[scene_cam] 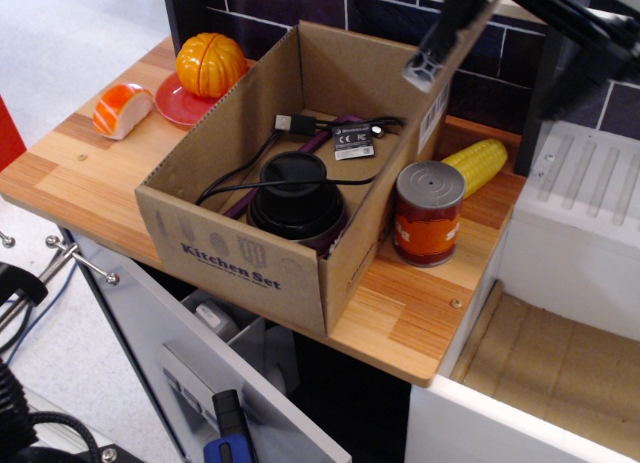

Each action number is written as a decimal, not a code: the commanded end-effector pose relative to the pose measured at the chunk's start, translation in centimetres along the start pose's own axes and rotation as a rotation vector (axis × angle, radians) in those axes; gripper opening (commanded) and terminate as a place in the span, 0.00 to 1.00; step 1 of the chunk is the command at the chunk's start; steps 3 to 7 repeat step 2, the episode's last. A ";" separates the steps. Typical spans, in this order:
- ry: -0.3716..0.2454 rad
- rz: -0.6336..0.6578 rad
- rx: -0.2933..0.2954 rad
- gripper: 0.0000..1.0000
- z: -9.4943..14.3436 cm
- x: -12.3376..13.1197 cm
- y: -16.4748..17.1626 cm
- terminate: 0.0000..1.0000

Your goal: Open brown1fbox flap

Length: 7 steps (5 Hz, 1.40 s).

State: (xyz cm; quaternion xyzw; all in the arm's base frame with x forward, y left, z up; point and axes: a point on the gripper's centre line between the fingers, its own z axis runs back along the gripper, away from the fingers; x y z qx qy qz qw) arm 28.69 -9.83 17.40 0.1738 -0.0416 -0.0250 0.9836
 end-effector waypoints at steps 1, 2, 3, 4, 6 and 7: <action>-0.037 0.014 0.046 1.00 0.7 0.6 -1.6 0.00; -0.052 0.060 0.021 1.00 0.0 0.5 -2.7 1.00; -0.052 0.060 0.021 1.00 0.0 0.5 -2.7 1.00; -0.052 0.060 0.021 1.00 0.0 0.5 -2.7 1.00; -0.052 0.060 0.021 1.00 0.0 0.5 -2.7 1.00; -0.052 0.060 0.021 1.00 0.0 0.5 -2.7 1.00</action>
